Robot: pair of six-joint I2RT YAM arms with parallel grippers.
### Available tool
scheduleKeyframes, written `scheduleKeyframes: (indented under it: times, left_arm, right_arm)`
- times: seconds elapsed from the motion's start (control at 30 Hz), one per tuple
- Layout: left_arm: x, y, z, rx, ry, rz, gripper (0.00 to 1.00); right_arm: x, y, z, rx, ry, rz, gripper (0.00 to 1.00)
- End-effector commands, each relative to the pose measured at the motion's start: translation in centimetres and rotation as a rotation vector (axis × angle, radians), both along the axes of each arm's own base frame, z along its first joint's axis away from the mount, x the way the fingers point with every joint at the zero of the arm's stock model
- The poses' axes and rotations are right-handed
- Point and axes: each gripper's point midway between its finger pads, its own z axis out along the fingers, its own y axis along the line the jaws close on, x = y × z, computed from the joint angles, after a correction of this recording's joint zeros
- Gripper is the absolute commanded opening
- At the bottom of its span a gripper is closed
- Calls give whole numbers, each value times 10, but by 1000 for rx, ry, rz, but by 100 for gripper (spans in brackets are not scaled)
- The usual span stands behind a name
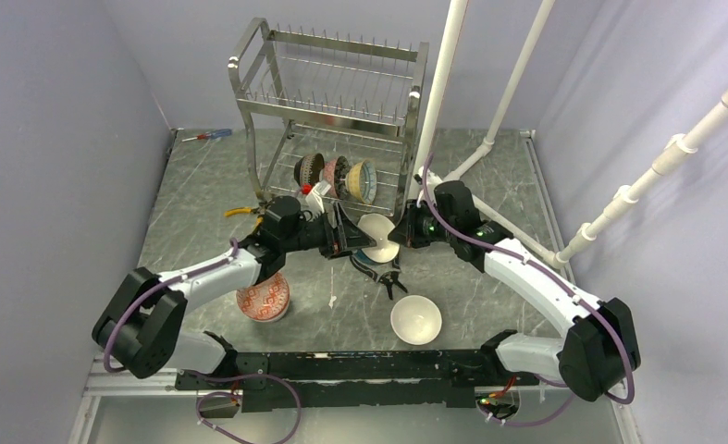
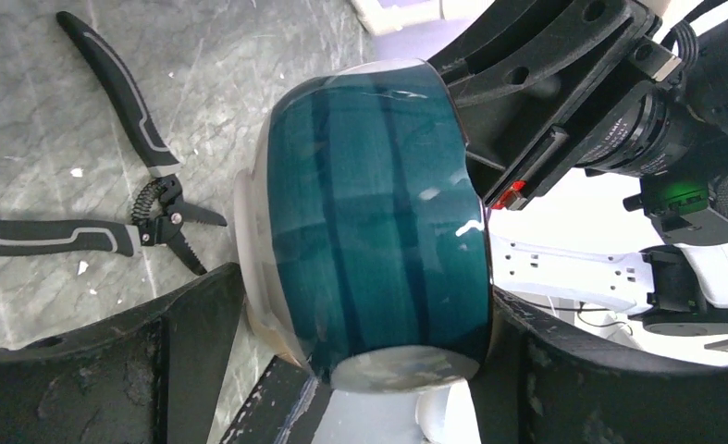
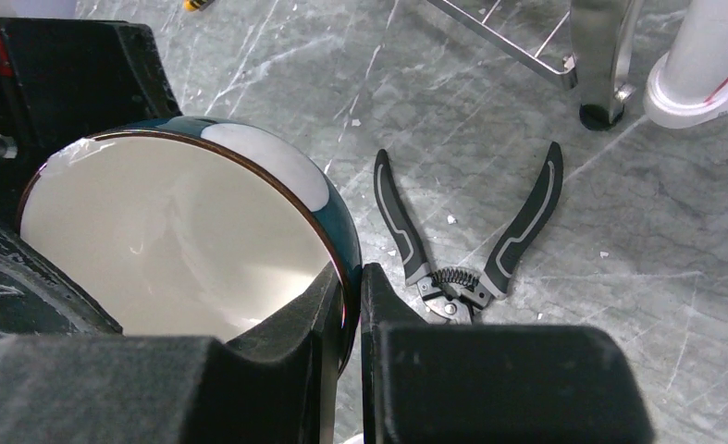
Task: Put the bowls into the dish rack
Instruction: Place the bowl in the dish rack.
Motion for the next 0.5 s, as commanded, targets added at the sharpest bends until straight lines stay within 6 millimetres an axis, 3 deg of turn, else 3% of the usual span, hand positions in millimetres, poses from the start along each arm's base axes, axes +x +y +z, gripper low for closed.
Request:
scheduleKeyframes:
  times: [0.0, 0.33, 0.47]
  left_arm:
    - [2, -14, 14, -78, -28, -33, 86]
    - [0, -20, 9, -116, 0, -53, 66]
    - [1, -20, 5, -83, 10, -56, 69]
  right_arm:
    - [13, 23, 59, 152, -139, 48, 0]
    - [13, 23, 50, 144, -110, 43, 0]
    - [15, 21, 53, 139, -123, 28, 0]
